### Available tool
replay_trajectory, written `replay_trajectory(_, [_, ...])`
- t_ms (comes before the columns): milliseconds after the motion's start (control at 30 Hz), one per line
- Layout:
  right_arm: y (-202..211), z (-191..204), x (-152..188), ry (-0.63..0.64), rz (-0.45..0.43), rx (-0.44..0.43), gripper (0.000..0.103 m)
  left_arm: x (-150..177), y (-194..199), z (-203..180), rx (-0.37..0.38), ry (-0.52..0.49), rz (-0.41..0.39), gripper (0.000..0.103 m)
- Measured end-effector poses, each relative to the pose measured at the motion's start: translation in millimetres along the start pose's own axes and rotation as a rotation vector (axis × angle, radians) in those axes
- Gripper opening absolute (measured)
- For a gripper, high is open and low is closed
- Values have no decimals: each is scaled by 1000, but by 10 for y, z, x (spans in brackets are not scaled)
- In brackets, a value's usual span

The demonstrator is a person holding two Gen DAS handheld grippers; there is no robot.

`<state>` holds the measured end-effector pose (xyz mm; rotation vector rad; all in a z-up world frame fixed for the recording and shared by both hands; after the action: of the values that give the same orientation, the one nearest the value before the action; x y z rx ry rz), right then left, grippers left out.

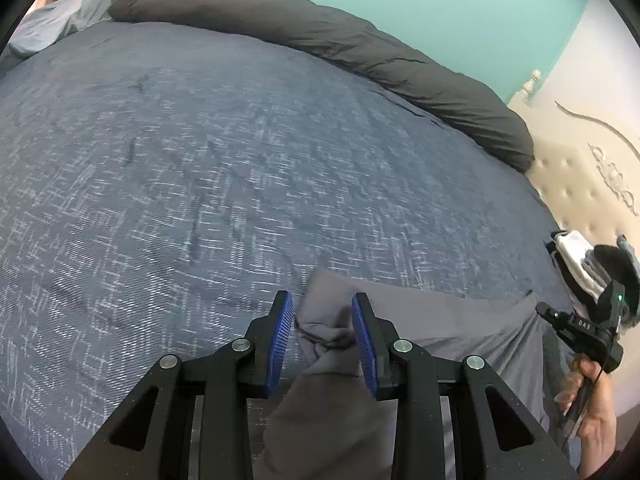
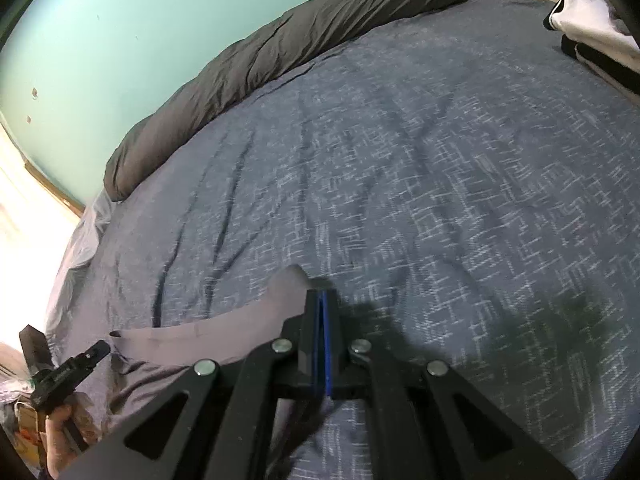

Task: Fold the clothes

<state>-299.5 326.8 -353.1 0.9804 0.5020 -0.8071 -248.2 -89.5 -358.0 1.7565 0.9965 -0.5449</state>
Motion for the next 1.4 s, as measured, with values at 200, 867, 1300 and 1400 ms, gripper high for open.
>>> replay_trajectory(200, [9,-73,11,-13,4,13,1,25,-94,5,12,7,23,23])
replay_trajectory(867, [-38,21,-125,22,-23,87,20,-93,-97,-107,18,-24,-12,2])
replay_trajectory(1300, [-91,501,46,295,128,15,51,-83,-178,-82,17,-13,-3,2])
replay_trajectory(1400, [-154,482,128,326,151,37,51,-83,-174,-76,16,-12,-4,2])
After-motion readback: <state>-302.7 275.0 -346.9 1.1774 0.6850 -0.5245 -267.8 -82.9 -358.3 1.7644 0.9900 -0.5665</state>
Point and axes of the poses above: each gripper's, at about its wrist camera, not at the fingertips, and y roughly against the way its jaws point, z to its left, x to its underside, the point moved 5 cm from there along -y, roughly the way its jaws point, and after that the axes turned 14 degrees about -z, right-handed, at the moved point
